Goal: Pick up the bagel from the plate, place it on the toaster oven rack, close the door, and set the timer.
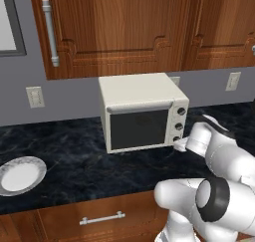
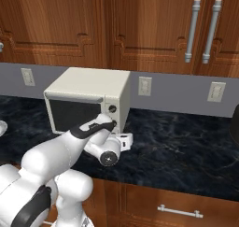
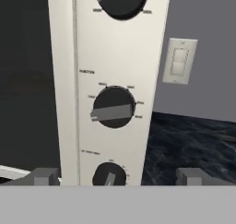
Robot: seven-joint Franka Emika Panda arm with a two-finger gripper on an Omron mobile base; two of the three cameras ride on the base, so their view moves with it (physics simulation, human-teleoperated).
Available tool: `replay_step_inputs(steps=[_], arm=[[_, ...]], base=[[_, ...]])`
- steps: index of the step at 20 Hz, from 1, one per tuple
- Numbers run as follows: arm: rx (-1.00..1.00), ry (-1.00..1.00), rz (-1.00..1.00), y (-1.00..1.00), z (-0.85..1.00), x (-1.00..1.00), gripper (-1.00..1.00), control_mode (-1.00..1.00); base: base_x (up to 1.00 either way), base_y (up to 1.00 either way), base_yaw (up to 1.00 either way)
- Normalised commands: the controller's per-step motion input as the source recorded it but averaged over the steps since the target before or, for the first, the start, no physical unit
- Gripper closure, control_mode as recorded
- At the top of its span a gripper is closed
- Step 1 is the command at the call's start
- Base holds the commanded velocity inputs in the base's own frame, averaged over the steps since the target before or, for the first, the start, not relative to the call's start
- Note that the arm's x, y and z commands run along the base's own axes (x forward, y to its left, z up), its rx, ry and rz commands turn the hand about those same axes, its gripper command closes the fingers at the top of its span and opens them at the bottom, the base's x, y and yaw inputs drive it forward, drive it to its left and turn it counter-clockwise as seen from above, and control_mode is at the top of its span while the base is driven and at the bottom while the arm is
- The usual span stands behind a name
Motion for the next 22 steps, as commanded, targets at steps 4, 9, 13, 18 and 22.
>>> replay_step_inputs(steps=[4,9,13,18,22], arm=[[0.00,0.00,0.00,0.12,-0.15,0.00,-1.00,-1.00],[0.00,0.00,0.00,0.02,-0.30,0.00,-1.00,-1.00],[0.00,0.00,0.00,0.00,-0.21,0.00,-1.00,-1.00],[0.00,0.00,0.00,0.00,-0.04,0.01,-1.00,-1.00],[0.00,0.00,0.00,0.00,0.00,0.07,-1.00,-1.00]], base=[[0.00,0.00,0.00],[0.00,0.00,0.00],[0.00,0.00,0.00],[0.00,0.00,0.00],[0.00,0.00,0.00]])
